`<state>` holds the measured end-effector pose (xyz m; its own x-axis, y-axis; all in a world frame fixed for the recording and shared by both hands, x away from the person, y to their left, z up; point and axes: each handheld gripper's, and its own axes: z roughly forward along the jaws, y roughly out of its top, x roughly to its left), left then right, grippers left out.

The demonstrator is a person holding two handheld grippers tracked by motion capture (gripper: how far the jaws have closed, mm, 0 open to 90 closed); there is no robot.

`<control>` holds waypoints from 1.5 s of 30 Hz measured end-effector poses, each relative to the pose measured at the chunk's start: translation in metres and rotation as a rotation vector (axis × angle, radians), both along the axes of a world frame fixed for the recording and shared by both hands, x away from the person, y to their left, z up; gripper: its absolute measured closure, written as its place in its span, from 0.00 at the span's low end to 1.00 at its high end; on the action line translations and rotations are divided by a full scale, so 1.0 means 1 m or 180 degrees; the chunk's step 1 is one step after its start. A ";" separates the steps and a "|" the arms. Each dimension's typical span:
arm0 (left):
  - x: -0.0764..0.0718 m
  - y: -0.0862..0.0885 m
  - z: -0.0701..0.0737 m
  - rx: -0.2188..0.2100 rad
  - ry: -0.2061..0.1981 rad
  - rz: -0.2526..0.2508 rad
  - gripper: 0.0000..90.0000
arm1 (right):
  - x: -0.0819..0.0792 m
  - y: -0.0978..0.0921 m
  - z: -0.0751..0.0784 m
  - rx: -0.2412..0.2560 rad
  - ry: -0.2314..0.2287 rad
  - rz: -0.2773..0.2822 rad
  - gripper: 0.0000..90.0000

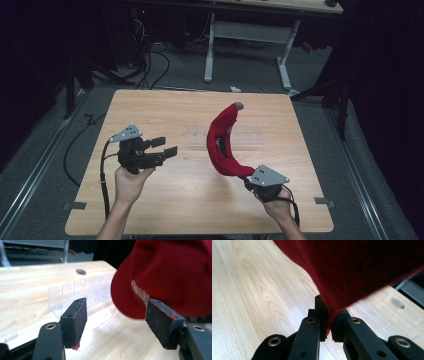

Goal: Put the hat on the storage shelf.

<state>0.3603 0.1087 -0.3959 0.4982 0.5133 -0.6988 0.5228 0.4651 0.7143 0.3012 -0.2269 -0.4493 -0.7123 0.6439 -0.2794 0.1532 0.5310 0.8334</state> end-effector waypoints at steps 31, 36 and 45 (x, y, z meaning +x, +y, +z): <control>0.024 0.012 -0.127 0.1201 0.0048 0.0786 0.37 | 0.016 -0.046 0.017 0.0509 0.0246 -0.0293 0.95; 0.030 0.012 -0.137 0.1442 0.0045 0.0872 0.36 | 0.023 -0.058 0.020 0.0652 0.0281 -0.0356 0.95; 0.037 0.014 -0.147 0.1597 0.0105 0.0984 0.35 | 0.032 -0.074 0.028 0.0739 0.0342 -0.0475 0.95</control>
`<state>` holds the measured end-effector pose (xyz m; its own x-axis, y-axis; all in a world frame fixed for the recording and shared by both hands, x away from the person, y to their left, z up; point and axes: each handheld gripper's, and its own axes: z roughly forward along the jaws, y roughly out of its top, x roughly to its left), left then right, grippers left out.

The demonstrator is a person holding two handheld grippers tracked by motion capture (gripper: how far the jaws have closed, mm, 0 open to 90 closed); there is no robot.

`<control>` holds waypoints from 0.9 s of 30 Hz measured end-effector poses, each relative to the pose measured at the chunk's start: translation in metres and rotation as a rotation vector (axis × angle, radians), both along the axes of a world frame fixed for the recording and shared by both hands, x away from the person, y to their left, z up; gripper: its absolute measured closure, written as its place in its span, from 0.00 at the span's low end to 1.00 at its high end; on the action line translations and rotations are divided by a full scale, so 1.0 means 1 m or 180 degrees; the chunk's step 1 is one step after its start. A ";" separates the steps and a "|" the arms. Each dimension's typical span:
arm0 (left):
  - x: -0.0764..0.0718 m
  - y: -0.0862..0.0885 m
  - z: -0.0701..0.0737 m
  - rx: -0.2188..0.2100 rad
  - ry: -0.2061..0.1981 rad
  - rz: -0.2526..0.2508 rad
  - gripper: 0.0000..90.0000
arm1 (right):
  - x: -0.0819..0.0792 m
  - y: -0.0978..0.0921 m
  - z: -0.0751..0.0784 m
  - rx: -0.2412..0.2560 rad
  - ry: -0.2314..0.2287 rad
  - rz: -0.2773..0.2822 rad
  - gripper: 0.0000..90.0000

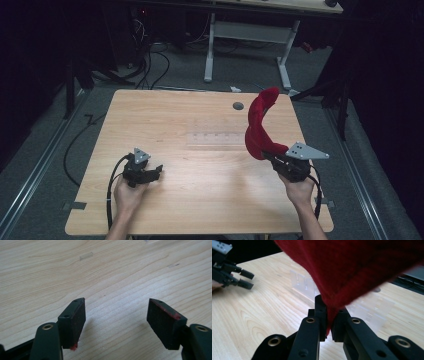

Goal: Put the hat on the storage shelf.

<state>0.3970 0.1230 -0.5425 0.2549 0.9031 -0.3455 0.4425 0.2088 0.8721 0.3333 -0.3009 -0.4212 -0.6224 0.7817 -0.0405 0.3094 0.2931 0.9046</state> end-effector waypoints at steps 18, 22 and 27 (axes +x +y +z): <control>0.003 0.002 -0.005 -0.0161 0.0056 0.0042 0.31 | 0.031 -0.026 0.014 0.0047 0.0073 -0.0233 0.95; 0.003 0.002 -0.005 -0.0162 0.0058 0.0049 0.31 | 0.040 -0.026 0.015 0.0017 0.0108 -0.0303 0.95; 0.003 0.002 -0.005 -0.0164 0.0058 0.0050 0.30 | 0.051 -0.028 0.015 0.0011 0.0141 -0.0376 0.95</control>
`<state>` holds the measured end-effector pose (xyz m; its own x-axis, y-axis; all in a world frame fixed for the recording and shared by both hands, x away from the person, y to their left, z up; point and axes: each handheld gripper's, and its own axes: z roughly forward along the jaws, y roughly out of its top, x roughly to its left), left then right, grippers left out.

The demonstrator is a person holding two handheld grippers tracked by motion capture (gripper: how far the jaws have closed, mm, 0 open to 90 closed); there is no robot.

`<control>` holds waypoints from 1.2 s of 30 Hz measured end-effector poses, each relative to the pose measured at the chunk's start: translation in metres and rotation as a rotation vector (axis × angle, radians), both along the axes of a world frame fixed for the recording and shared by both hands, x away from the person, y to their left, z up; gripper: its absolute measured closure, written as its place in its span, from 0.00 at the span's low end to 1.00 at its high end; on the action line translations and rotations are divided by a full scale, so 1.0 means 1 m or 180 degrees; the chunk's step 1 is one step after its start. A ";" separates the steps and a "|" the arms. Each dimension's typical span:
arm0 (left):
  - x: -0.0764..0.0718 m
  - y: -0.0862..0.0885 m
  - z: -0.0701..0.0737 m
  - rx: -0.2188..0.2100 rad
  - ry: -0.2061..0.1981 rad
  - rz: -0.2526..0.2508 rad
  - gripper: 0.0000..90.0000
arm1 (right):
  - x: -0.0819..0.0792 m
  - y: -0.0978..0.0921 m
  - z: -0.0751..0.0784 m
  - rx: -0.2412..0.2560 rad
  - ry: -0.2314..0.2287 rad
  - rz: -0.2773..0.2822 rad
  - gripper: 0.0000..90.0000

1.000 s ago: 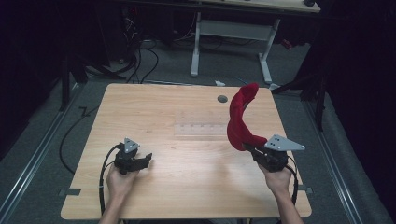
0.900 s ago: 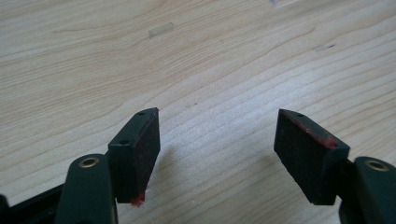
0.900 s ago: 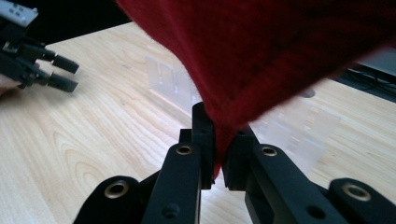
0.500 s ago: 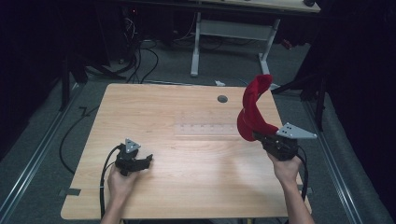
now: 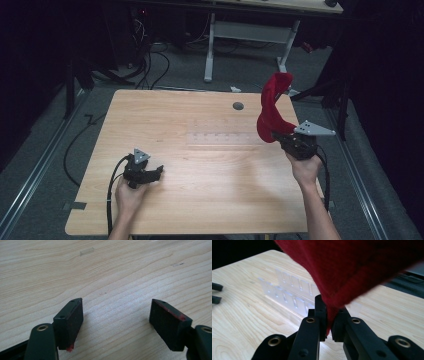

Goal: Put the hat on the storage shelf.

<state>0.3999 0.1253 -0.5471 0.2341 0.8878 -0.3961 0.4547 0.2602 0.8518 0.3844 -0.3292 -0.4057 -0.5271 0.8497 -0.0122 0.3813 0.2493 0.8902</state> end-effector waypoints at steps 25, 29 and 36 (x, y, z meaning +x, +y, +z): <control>0.000 0.000 0.000 0.0002 0.0001 0.0013 0.30 | 0.031 0.005 -0.012 -0.0053 0.0098 -0.0133 0.95; 0.000 0.000 0.000 0.0003 0.0001 0.0015 0.30 | 0.035 0.004 -0.016 -0.0093 0.0119 -0.0144 0.95; 0.000 0.000 0.000 0.0008 0.0002 0.0012 0.30 | 0.037 0.006 -0.019 -0.0080 0.0119 -0.0139 0.95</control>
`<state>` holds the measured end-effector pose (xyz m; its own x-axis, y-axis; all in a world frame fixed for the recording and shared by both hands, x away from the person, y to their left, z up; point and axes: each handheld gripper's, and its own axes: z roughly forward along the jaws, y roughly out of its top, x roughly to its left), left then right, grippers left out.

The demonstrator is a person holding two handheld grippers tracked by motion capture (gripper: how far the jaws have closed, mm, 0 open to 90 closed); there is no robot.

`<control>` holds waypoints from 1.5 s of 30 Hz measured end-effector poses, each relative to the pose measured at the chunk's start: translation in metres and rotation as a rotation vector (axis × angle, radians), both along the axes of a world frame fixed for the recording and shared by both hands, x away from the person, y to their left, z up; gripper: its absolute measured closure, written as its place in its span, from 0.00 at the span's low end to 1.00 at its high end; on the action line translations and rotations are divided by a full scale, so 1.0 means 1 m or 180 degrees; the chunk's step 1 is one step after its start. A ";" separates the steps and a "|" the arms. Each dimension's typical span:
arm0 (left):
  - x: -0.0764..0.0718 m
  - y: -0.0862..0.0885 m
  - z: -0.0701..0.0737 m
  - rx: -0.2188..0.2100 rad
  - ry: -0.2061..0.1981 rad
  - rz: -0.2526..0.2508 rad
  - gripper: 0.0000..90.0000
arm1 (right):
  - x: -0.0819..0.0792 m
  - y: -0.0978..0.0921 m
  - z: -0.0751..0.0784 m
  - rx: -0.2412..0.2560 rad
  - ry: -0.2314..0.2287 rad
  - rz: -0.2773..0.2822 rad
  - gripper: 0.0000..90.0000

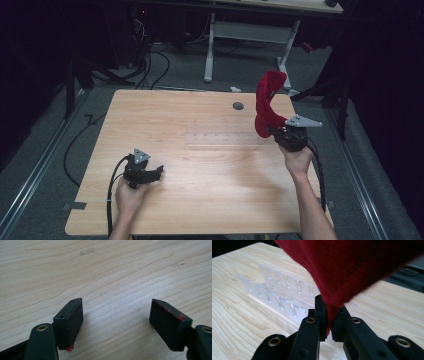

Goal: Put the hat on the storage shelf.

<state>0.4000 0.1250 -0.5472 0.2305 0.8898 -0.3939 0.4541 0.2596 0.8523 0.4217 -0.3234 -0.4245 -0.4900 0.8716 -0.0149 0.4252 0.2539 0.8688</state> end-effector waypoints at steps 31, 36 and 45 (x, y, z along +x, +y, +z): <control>0.000 0.000 0.000 -0.0011 -0.0005 0.0021 0.30 | 0.008 0.004 -0.031 -0.0126 0.0106 -0.0043 0.91; -0.001 -0.001 0.000 -0.0012 -0.0006 0.0026 0.30 | 0.006 0.007 -0.029 -0.0140 0.0084 -0.0042 0.80; -0.001 0.000 0.000 -0.0010 -0.0005 0.0024 0.30 | 0.007 0.005 -0.030 -0.0112 0.0149 -0.0076 0.58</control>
<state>0.3993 0.1246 -0.5472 0.2243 0.8903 -0.3963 0.4509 0.2657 0.8521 0.4284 -0.3179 -0.4549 -0.4700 0.8824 -0.0232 0.4713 0.2731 0.8386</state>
